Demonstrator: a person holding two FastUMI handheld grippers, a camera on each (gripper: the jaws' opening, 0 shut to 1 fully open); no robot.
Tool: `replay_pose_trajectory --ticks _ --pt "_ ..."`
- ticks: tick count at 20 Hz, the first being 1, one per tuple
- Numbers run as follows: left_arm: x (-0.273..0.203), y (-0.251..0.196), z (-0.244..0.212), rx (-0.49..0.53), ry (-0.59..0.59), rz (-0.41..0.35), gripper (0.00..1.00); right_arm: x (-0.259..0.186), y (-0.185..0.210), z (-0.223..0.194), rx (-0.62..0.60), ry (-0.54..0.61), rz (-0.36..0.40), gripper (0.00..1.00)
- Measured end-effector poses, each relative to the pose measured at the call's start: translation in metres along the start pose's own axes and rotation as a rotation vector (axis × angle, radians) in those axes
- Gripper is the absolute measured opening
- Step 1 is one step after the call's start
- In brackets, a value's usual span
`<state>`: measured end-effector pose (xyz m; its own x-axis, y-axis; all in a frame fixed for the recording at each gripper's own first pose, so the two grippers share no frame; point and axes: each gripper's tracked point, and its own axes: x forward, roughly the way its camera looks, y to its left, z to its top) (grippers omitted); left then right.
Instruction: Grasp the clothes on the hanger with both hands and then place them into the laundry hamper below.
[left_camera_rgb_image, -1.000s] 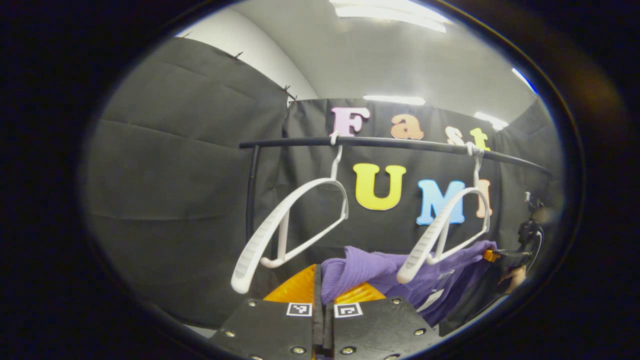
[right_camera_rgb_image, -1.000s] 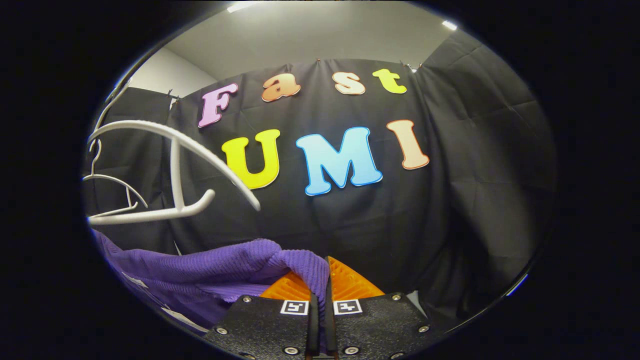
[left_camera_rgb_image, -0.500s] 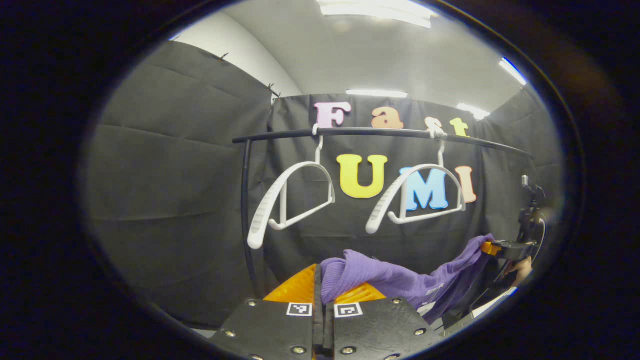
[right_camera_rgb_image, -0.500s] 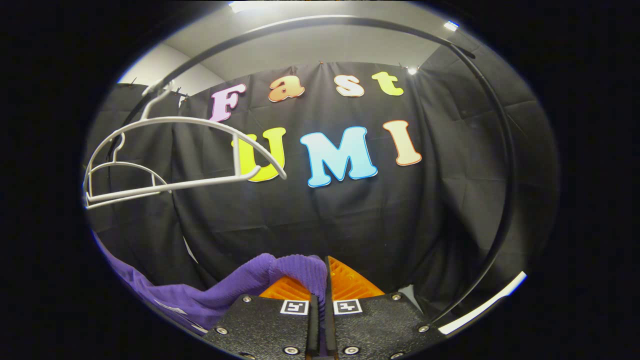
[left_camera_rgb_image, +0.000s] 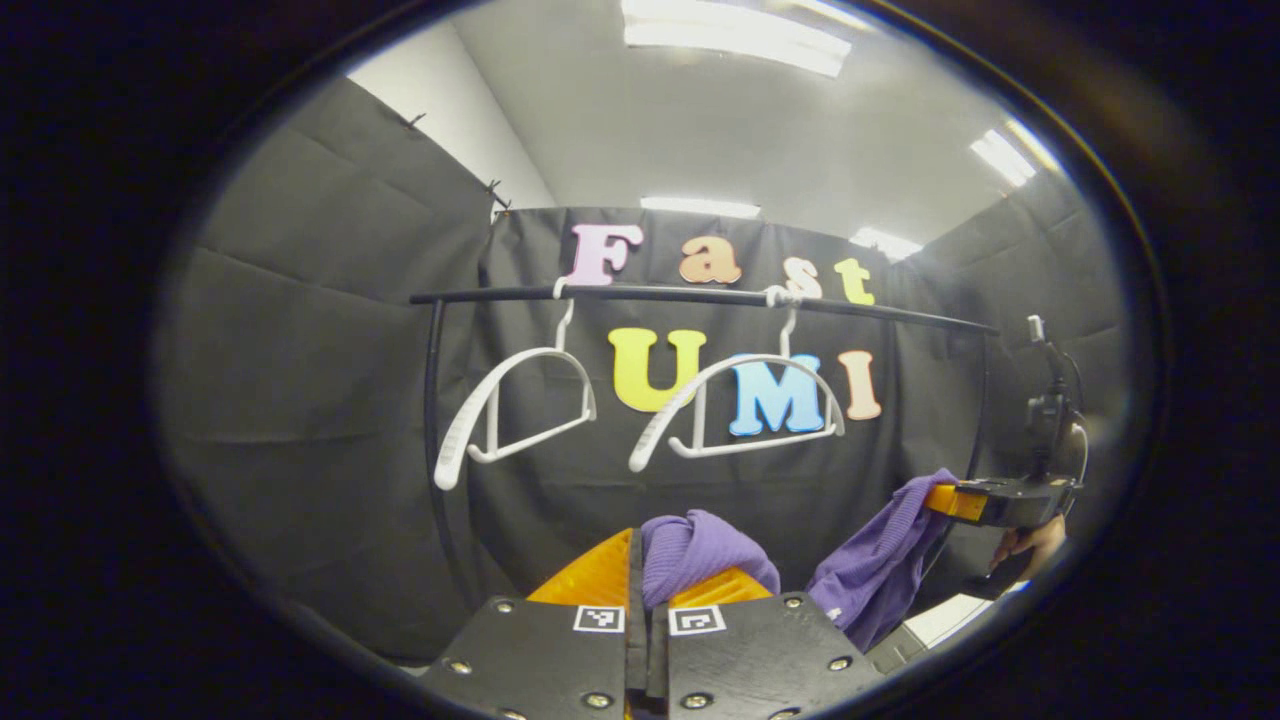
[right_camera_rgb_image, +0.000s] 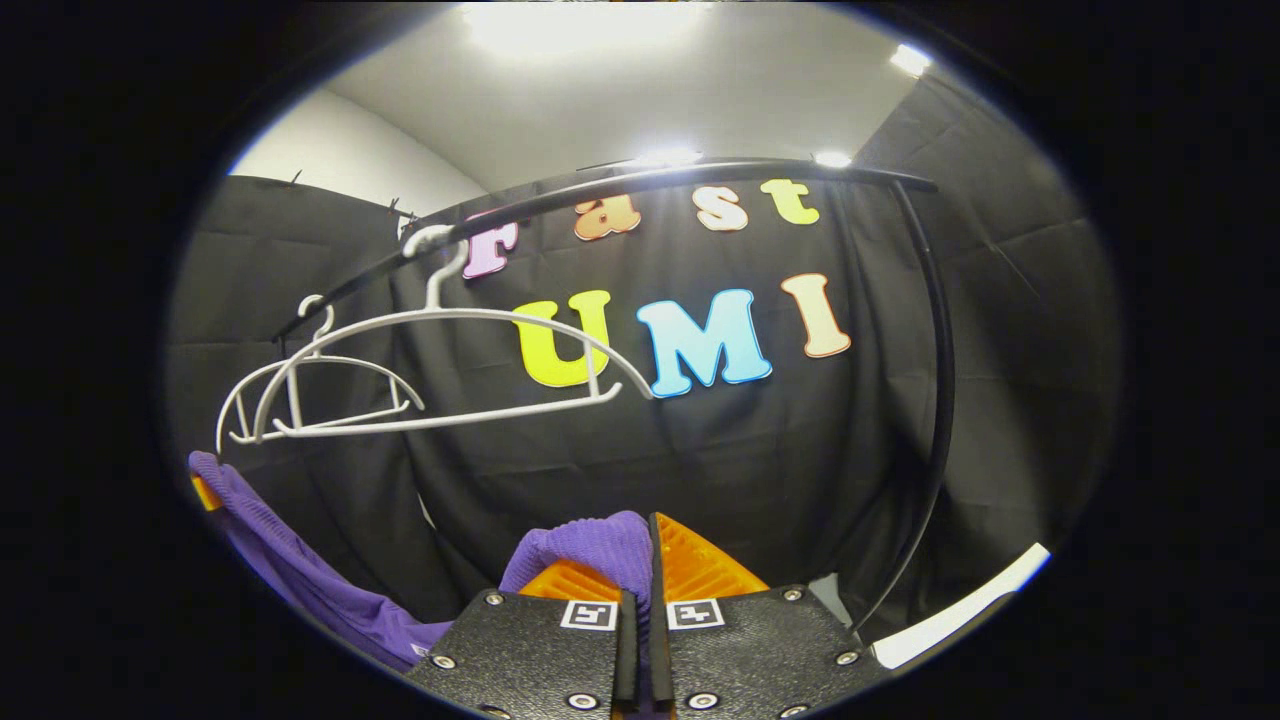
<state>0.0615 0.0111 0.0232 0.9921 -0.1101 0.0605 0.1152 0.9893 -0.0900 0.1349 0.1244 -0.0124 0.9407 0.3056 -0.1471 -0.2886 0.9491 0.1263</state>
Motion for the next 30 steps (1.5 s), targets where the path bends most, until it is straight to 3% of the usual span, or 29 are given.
replay_pose_trajectory --ticks 5,9,12,13,14,21,22,23,24,30 --pt "-0.008 -0.049 -0.032 -0.027 0.037 -0.131 0.0 -0.054 0.033 -0.013 -0.075 -0.035 0.03 0.04" --pt "-0.016 -0.071 -0.063 -0.031 0.085 -0.187 0.01 -0.086 0.05 -0.045 -0.093 0.002 0.046 0.04" --pt "-0.024 -0.08 -0.09 -0.045 0.113 -0.204 0.01 -0.101 0.053 -0.081 -0.072 0.066 0.037 0.04" --pt "-0.027 -0.083 -0.102 -0.053 0.126 -0.211 0.05 -0.105 0.05 -0.093 -0.082 0.088 0.025 0.04" --pt "-0.03 -0.085 -0.113 -0.049 0.141 -0.215 0.01 -0.109 0.047 -0.106 -0.087 0.111 0.013 0.04" --pt "-0.049 -0.089 -0.196 -0.037 0.288 -0.229 0.01 -0.125 0.036 -0.179 -0.127 0.243 -0.045 0.02" --pt "-0.049 -0.091 -0.207 -0.038 0.309 -0.229 0.05 -0.122 0.035 -0.189 -0.137 0.261 -0.047 0.04" --pt "-0.048 -0.091 -0.218 -0.032 0.33 -0.228 0.01 -0.121 0.033 -0.199 -0.145 0.281 -0.05 0.04" --pt "-0.047 -0.09 -0.231 -0.025 0.357 -0.226 0.05 -0.119 0.032 -0.211 -0.151 0.303 -0.051 0.04" --pt "-0.058 -0.088 -0.302 -0.007 0.511 -0.217 0.01 -0.124 0.017 -0.274 -0.149 0.451 -0.077 0.04"
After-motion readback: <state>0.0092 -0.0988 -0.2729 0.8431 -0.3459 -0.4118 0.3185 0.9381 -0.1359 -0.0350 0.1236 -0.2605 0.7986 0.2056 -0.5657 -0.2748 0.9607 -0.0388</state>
